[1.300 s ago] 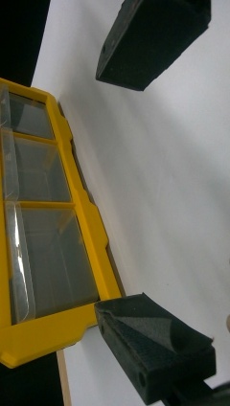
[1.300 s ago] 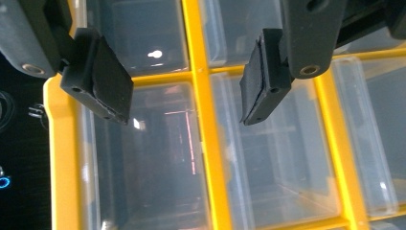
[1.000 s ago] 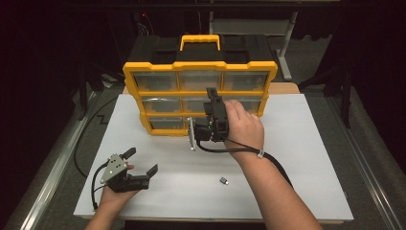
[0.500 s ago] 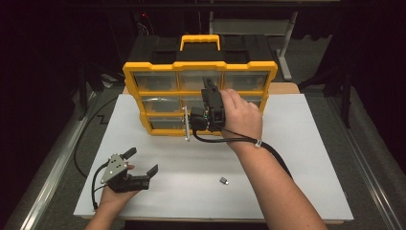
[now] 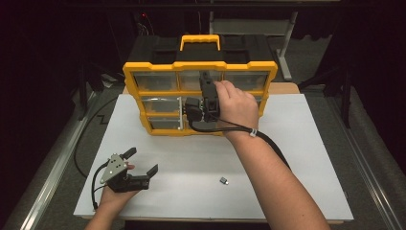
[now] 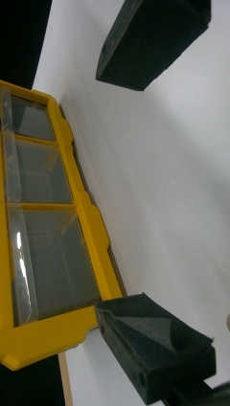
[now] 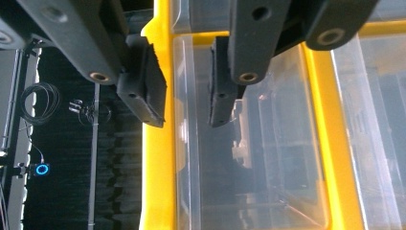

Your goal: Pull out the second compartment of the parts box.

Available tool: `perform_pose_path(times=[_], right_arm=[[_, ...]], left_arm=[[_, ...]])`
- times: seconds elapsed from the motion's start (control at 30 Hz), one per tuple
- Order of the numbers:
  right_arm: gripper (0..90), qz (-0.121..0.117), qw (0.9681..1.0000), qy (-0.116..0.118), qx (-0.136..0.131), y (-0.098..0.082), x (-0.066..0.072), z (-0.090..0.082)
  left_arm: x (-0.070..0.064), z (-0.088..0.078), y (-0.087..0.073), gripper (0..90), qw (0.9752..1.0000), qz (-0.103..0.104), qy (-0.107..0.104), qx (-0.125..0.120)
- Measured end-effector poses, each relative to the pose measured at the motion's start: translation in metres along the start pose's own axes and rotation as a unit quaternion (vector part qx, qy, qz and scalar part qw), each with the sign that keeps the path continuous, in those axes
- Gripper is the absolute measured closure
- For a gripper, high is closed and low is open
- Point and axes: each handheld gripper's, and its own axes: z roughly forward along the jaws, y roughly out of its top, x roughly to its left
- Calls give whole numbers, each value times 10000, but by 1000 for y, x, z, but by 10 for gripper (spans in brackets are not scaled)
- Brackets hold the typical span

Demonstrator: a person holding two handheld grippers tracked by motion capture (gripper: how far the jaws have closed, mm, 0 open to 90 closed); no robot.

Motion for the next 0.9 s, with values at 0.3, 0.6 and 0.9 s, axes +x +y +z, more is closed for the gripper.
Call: perform_pose_path(times=[0.3,0.6,0.9], right_arm=[[721,-171,9998,43,42,3,-1,6],[771,-240,9997,-42,63,8,-1,7],[797,-330,9992,-152,145,11,4,8]], left_arm=[[1,0,0,2,10000,-21,4,-24],[1,0,0,2,10000,-26,-1,-19],[1,0,0,2,10000,-31,-9,-21]])
